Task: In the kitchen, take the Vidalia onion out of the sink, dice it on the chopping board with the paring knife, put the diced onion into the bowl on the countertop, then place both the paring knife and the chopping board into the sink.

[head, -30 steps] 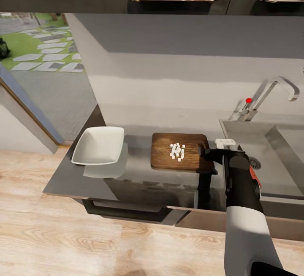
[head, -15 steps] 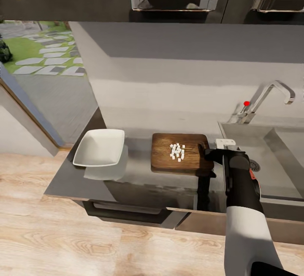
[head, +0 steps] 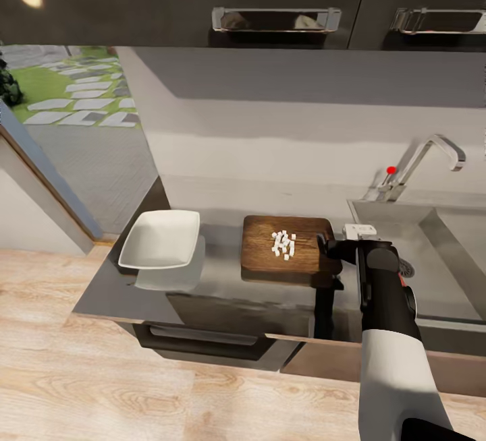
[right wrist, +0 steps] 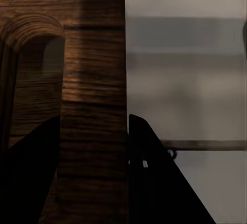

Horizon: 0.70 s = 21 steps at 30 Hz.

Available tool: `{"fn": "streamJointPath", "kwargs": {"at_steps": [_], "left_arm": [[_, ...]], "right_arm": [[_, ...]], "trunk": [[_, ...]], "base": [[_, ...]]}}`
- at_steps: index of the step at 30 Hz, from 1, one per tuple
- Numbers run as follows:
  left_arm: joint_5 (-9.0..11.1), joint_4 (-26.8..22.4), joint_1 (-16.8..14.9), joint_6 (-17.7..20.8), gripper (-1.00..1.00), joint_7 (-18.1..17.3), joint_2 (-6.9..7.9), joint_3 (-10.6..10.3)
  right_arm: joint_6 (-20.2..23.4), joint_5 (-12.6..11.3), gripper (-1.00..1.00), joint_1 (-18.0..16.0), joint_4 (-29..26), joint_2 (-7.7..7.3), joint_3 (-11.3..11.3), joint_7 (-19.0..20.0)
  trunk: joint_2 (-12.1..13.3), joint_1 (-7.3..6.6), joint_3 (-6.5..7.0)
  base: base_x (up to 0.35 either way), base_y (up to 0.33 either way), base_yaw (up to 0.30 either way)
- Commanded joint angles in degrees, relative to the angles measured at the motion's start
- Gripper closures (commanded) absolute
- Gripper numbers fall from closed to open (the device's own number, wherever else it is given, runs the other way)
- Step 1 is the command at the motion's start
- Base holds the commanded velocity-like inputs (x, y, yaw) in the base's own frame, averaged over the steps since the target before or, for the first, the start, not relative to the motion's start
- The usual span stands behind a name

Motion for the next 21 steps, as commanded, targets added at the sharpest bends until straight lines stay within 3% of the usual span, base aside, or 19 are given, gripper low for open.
{"fn": "streamJointPath", "kwargs": {"at_steps": [1, 13, 21], "left_arm": [[0.5, -0.1, 0.0, -0.09, -1.0, 0.2, 0.0, -0.53], [0.5, -0.1, 0.02, -0.09, -1.0, 0.2, 0.03, -0.53], [0.5, -0.1, 0.02, -0.09, -1.0, 0.2, 0.03, -0.53]], "right_arm": [[0.15, 0.55, 1.0, -0.06, -0.06, 0.06, -0.13, 0.58], [0.17, 0.55, 1.0, -0.06, -0.06, 0.06, -0.12, 0.58], [0.17, 0.55, 1.0, -0.06, -0.06, 0.06, -0.12, 0.58]], "trunk": [[-0.09, 0.04, 0.01], [-0.09, 0.04, 1.1], [-0.09, 0.04, 1.82]], "base": [[0.0, 0.0, 0.0], [0.0, 0.01, 0.0], [0.0, 0.215, 0.0]]}}
